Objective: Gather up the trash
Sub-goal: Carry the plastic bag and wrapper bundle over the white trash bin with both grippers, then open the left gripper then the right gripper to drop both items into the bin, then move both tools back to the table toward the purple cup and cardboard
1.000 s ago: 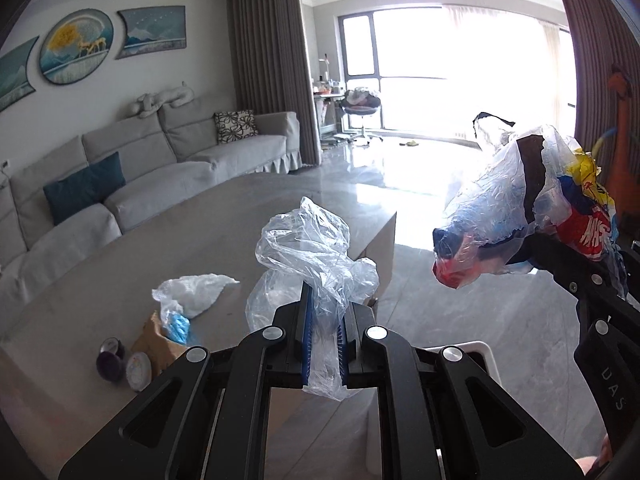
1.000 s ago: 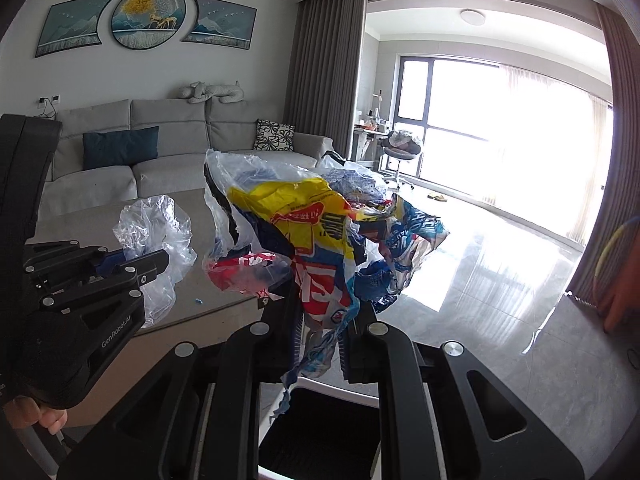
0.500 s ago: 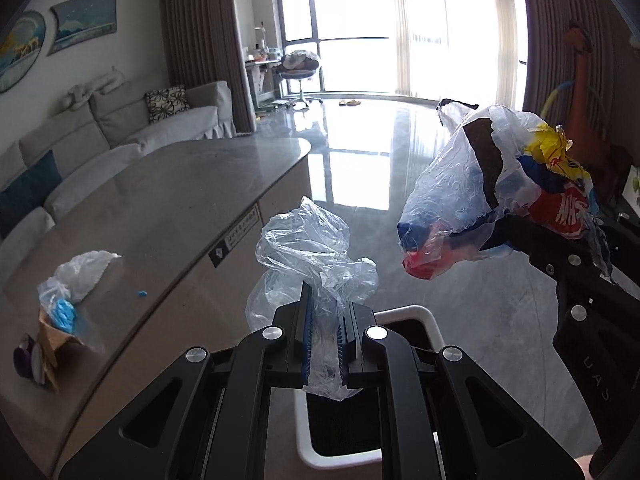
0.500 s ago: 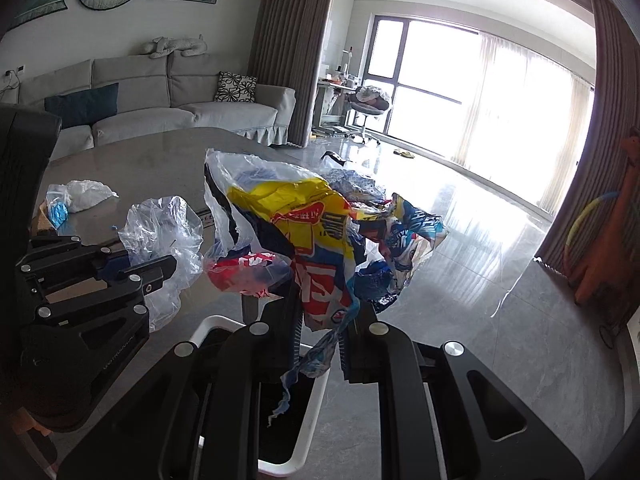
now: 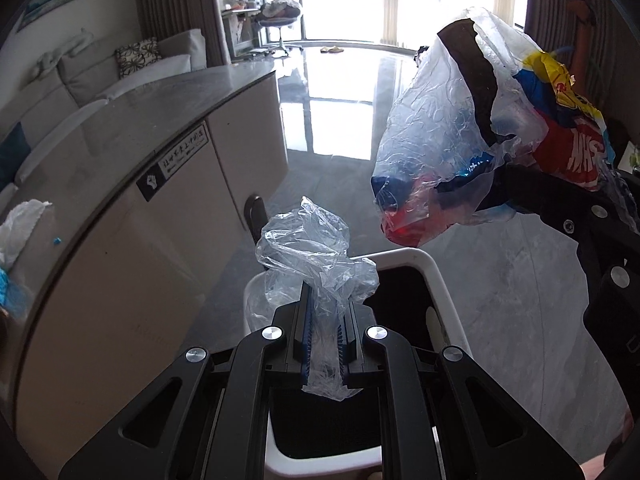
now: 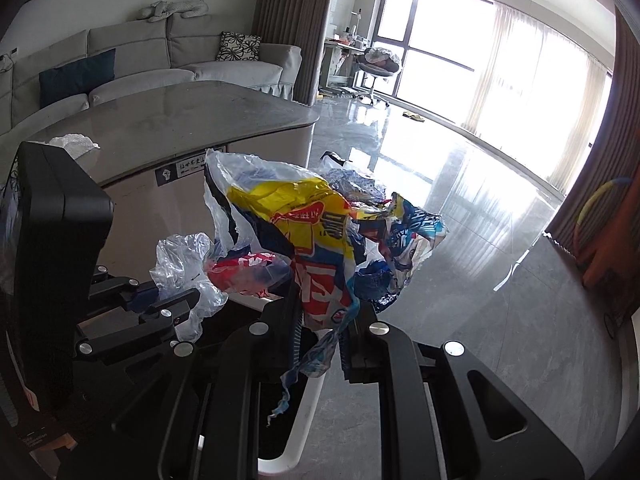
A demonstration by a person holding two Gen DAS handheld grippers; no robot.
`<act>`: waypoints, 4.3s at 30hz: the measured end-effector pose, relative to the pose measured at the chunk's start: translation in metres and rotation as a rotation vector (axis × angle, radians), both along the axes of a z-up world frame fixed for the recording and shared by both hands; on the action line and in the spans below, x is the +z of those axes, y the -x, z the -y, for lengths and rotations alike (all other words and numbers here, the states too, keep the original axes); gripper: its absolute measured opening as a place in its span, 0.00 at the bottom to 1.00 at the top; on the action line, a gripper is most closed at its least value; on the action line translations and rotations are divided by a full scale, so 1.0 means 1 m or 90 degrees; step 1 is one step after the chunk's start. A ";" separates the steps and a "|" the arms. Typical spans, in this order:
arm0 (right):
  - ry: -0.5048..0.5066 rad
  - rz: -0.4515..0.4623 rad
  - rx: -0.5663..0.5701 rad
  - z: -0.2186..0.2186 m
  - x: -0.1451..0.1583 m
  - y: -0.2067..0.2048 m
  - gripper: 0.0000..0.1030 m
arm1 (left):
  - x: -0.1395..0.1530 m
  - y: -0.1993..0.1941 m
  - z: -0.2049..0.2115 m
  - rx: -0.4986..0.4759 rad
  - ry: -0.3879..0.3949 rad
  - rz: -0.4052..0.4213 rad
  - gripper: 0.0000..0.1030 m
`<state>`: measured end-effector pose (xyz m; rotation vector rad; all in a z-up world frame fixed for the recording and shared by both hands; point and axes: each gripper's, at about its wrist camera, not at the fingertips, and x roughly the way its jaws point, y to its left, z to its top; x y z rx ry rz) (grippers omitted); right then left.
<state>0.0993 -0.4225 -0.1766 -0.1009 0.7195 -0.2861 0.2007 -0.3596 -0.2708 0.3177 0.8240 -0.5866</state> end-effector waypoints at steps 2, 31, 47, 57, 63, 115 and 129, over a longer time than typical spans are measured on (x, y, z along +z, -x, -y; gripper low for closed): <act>-0.003 -0.013 0.000 0.001 -0.005 -0.001 0.16 | -0.008 -0.001 0.004 -0.006 -0.004 -0.011 0.12; 0.029 -0.063 0.010 0.004 -0.007 -0.010 0.16 | -0.012 0.001 0.001 -0.003 -0.042 0.022 0.94; 0.022 -0.112 0.023 0.010 -0.012 -0.028 0.16 | 0.002 0.001 -0.016 0.026 -0.042 0.037 0.94; 0.014 -0.162 0.044 0.020 -0.022 -0.043 0.17 | 0.020 -0.004 -0.037 0.059 -0.030 0.055 0.94; 0.015 -0.205 0.073 0.026 -0.030 -0.057 0.17 | 0.028 -0.007 -0.041 0.070 -0.018 0.056 0.94; 0.036 0.165 0.152 -0.096 0.071 -0.094 0.95 | 0.115 -0.004 -0.247 0.300 0.038 0.159 0.96; -0.003 0.198 0.269 -0.227 0.090 -0.142 0.95 | 0.115 -0.041 -0.364 0.431 0.023 0.171 0.96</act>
